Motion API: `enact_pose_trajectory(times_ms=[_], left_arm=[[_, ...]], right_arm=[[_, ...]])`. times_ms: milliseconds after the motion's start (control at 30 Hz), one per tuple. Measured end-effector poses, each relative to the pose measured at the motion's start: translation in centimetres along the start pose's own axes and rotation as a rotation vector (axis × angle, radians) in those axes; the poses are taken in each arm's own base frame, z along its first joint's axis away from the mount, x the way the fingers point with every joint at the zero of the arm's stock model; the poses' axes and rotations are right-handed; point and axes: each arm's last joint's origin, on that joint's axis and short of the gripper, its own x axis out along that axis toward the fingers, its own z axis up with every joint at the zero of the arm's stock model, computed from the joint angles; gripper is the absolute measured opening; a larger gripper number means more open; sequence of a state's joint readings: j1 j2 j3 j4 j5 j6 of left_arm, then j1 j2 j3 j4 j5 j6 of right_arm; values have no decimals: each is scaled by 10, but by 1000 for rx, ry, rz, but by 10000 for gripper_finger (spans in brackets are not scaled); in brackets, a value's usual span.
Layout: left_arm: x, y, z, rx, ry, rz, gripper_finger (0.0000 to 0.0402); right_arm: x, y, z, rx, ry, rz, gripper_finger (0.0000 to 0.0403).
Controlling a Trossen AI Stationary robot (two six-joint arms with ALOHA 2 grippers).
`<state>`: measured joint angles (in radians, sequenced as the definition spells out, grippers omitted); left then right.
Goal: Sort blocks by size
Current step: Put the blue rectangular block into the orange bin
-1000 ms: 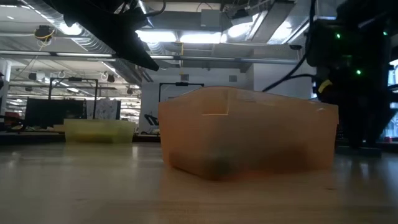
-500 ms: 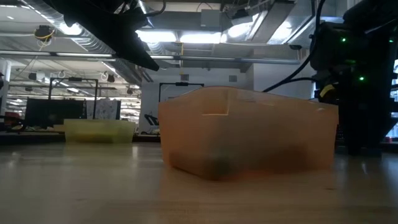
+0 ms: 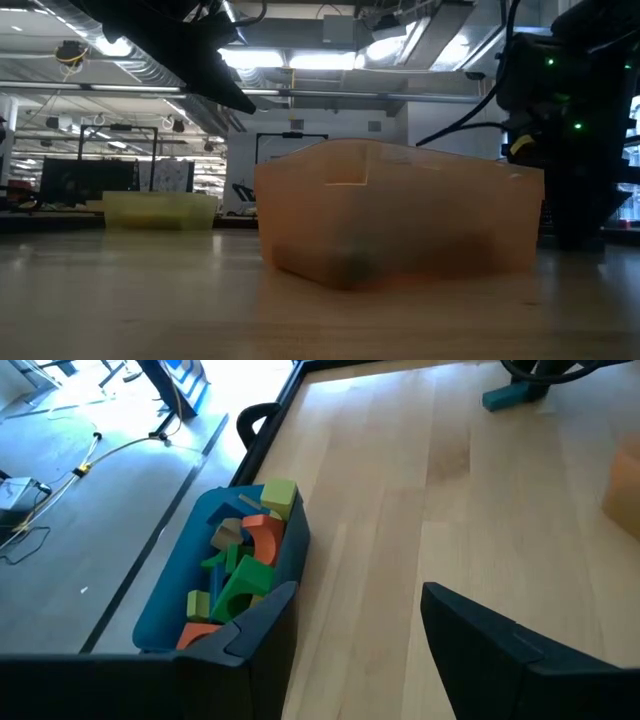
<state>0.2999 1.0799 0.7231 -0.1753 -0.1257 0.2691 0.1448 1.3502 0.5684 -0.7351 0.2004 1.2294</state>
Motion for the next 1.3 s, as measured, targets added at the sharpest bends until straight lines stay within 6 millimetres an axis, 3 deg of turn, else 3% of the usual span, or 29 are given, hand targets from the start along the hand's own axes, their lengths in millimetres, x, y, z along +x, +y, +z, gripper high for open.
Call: enact_pose_trajectory(times_ms=[200, 433, 667, 900, 1300], left_arm=[[0, 0, 0, 0, 0, 0, 196], [0, 0, 0, 0, 1, 0, 196], [0, 0, 0, 0, 2, -1, 196], [0, 0, 0, 1, 2, -1, 196], [0, 0, 0, 1, 2, -1, 196]], right_arm=[[0, 1, 2, -24, -39, 2, 103], [-2, 6, 4, -47, -55, 27, 125], [-19, 23, 15, -120, -150, 95, 106], [-41, 41, 29, -178, -282, 170, 124], [-59, 78, 40, -348, -372, 576, 118]])
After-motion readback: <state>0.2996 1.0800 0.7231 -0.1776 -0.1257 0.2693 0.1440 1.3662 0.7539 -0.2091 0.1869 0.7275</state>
